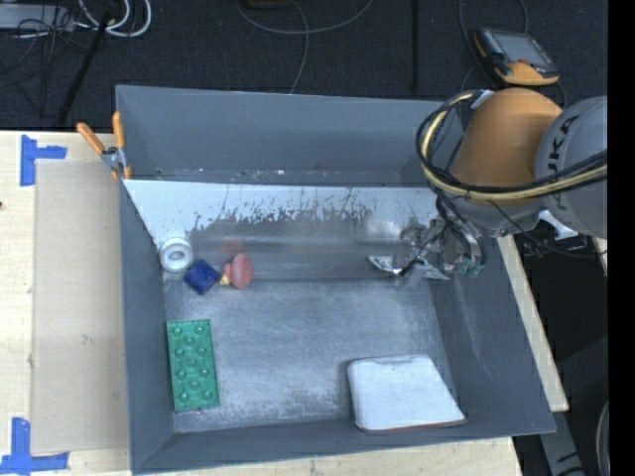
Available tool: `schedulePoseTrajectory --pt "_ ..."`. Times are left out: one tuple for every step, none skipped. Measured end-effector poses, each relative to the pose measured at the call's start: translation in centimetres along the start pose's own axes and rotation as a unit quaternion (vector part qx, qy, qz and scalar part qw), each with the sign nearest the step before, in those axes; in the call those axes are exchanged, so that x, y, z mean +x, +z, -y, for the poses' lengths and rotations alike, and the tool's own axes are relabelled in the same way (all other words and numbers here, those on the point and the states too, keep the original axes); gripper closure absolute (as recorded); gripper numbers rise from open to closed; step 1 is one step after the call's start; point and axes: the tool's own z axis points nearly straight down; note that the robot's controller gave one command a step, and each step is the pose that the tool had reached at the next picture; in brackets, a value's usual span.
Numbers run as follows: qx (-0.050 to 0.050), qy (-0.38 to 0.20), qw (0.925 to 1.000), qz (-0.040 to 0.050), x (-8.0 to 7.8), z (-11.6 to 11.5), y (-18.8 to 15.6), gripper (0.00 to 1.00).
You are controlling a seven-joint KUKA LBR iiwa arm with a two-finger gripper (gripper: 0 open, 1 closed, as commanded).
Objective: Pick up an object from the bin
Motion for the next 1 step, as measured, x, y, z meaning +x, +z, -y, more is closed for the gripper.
schedulePoseTrajectory --pt "0.000 -0.007 1.0000 -0.0004 1.79 0.01 -8.34 1.00"
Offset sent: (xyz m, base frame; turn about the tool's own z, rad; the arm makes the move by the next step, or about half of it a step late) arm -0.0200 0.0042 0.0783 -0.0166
